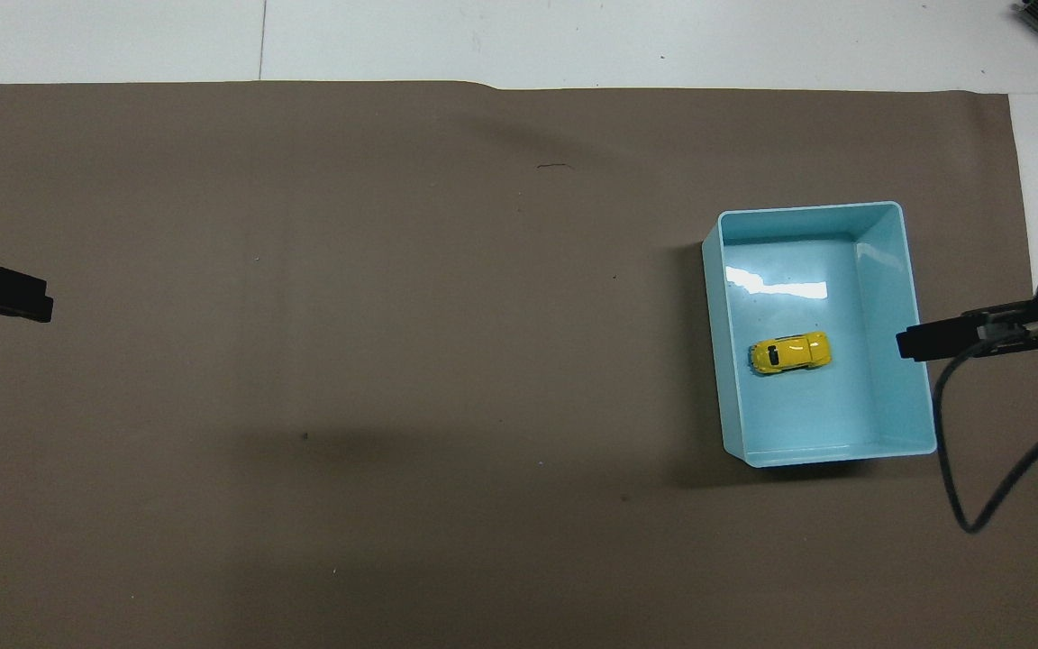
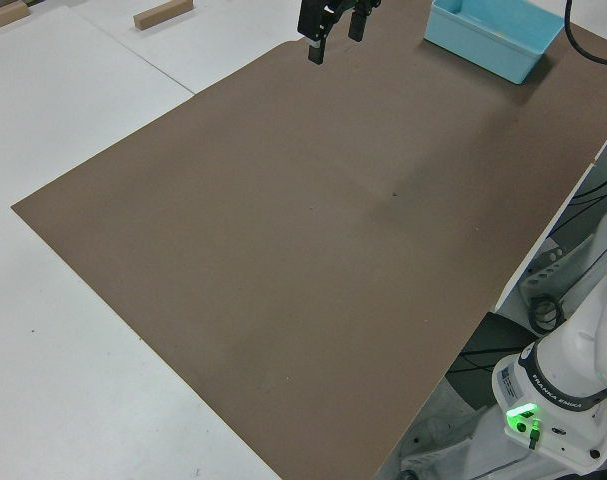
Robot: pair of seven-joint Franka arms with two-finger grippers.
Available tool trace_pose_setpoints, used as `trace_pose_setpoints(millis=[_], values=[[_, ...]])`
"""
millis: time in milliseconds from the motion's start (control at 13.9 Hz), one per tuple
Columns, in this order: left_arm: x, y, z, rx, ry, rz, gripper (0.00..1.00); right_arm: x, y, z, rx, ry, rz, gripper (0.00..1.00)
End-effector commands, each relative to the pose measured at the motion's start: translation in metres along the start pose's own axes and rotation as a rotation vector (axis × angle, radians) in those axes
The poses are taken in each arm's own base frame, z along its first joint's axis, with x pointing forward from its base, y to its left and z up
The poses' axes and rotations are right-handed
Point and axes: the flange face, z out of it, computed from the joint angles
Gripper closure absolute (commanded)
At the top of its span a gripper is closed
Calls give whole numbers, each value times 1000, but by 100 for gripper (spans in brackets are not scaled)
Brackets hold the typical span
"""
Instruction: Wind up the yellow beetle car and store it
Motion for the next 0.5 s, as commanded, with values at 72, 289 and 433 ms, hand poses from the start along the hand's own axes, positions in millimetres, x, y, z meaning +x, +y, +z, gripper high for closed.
trace_pose_setpoints(millis=[72,289,433], values=[[0,-1,-3,-11,-8,3,0,19,10,-13,7,-25,19,0],[0,-1,-3,-13,-8,3,0,23,-12,-12,-8,-30,18,0],[0,-1,-3,-13,-8,3,0,23,-16,-11,-30,-36,44,0]])
